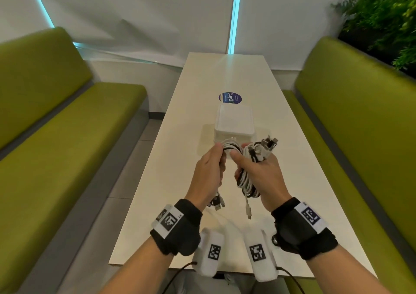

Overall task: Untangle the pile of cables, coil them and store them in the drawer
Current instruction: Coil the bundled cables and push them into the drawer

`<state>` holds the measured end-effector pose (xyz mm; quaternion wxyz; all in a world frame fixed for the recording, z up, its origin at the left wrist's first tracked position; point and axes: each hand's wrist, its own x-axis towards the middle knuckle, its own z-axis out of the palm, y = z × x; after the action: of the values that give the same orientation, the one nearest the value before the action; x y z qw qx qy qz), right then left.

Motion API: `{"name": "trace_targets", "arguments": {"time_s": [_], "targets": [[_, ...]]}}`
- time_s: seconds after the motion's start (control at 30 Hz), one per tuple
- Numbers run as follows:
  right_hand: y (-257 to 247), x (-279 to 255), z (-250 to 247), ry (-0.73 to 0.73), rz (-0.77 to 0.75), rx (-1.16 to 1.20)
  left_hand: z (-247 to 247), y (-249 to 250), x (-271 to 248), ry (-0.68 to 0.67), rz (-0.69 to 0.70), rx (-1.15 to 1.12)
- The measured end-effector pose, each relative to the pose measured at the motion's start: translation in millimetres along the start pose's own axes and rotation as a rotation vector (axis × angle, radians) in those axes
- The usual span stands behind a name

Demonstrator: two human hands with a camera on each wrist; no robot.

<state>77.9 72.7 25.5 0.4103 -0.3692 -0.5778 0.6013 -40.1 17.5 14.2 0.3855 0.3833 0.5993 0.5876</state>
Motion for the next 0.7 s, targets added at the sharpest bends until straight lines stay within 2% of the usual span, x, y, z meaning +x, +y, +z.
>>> {"name": "trace_targets", "arguments": {"time_s": [0.17, 0.37, 0.5, 0.6, 0.7], "targets": [[8.4, -3.4, 8.9, 0.132, -0.13, -0.023, 22.3, 0.8, -13.5, 0.081, 0.166, 0.223], [21.3, -0.4, 11.4, 0.157, -0.095, -0.062, 27.4, -3.6, -18.6, 0.113, 0.166, 0.253], [16.0, -4.4, 12.3, 0.083, -0.093, -0.06, 26.9, -9.8, -21.9, 0.003, 0.189, 0.264], [6.1, -3.5, 9.5, -0.003, -0.04, 0.069, 22.9, -4.6, -21.6, -0.086, 0.227, 0.427], [0.6, -0.6, 2.9, -0.043, -0.002, 0.078, 17.1, 7.0, -20.9, -0.218, 0.217, 0.52]]}}
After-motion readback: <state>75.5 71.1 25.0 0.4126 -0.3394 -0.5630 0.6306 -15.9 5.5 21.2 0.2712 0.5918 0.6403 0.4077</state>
